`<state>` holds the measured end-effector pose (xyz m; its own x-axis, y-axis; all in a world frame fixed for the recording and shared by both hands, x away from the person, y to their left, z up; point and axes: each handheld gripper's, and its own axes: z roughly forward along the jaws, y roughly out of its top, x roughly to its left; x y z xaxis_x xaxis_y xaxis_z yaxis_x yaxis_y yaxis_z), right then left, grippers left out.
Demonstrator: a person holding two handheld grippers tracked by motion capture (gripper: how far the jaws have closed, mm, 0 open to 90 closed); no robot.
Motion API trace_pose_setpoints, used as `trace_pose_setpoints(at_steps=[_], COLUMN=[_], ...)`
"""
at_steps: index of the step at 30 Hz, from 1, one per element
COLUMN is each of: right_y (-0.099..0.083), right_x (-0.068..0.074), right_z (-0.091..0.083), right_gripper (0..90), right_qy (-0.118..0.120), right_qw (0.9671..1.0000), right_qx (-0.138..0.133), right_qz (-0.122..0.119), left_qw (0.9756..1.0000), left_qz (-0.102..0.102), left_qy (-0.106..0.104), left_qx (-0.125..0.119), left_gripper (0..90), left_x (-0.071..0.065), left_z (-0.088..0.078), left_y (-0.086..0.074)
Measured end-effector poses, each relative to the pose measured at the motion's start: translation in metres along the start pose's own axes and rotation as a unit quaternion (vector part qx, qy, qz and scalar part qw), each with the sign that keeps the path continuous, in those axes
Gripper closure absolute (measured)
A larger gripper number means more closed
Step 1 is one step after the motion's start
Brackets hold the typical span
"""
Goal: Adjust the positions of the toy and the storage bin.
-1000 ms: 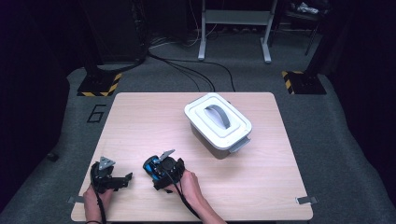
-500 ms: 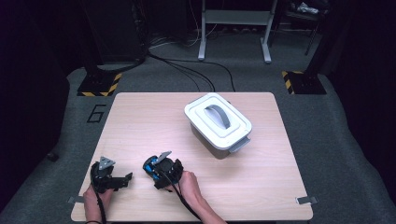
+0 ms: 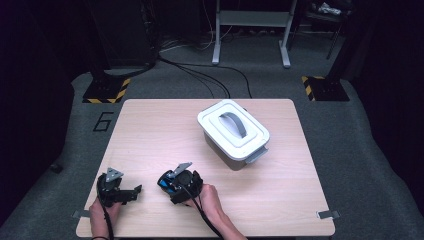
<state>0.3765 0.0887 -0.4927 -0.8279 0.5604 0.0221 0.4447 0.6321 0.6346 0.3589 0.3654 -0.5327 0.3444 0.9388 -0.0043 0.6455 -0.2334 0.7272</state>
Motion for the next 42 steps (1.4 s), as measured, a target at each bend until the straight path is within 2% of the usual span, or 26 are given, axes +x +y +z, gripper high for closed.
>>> trace_pose_setpoints(at_steps=[3, 5, 8, 24, 33, 34, 42], right_y=[-0.006, -0.008, -0.012, -0.055, -0.087, -0.091, -0.125], right_x=[-0.003, -0.004, -0.008, -0.031, -0.047, -0.048, -0.066], right_z=[-0.005, -0.008, -0.012, -0.049, -0.070, -0.073, -0.095], right_gripper=[26.7, 26.7, 26.7, 26.8, 26.7, 26.7, 26.7], right_qy=[0.002, 0.003, 0.003, -0.017, -0.025, -0.027, -0.049], right_qw=[1.0000, 1.0000, 1.0000, 0.9998, 0.9994, 0.9991, 0.9970], right_qx=[0.001, 0.000, -0.004, -0.010, -0.016, -0.018, -0.026], right_qz=[-0.006, 0.004, -0.002, -0.002, 0.017, 0.027, 0.054], left_qw=[1.0000, 1.0000, 1.0000, 1.0000, 1.0000, 1.0000, 1.0000], left_qz=[0.000, 0.000, 0.000, 0.000, -0.001, -0.001, -0.001], left_qy=[0.000, 0.000, 0.000, 0.000, 0.000, 0.001, 0.000], left_qx=[0.000, 0.000, 0.000, 0.001, 0.002, 0.001, 0.002], left_gripper=[0.1, 0.1, 0.1, 0.1, 0.2, 0.1, 0.1], left_x=[0.000, 0.000, 0.000, 0.000, 0.000, 0.000, 0.000], left_z=[0.000, 0.000, 0.000, 0.000, 0.000, 0.000, 0.000], left_y=[0.000, 0.000, 0.000, 0.000, 0.000, 0.000, 0.000])
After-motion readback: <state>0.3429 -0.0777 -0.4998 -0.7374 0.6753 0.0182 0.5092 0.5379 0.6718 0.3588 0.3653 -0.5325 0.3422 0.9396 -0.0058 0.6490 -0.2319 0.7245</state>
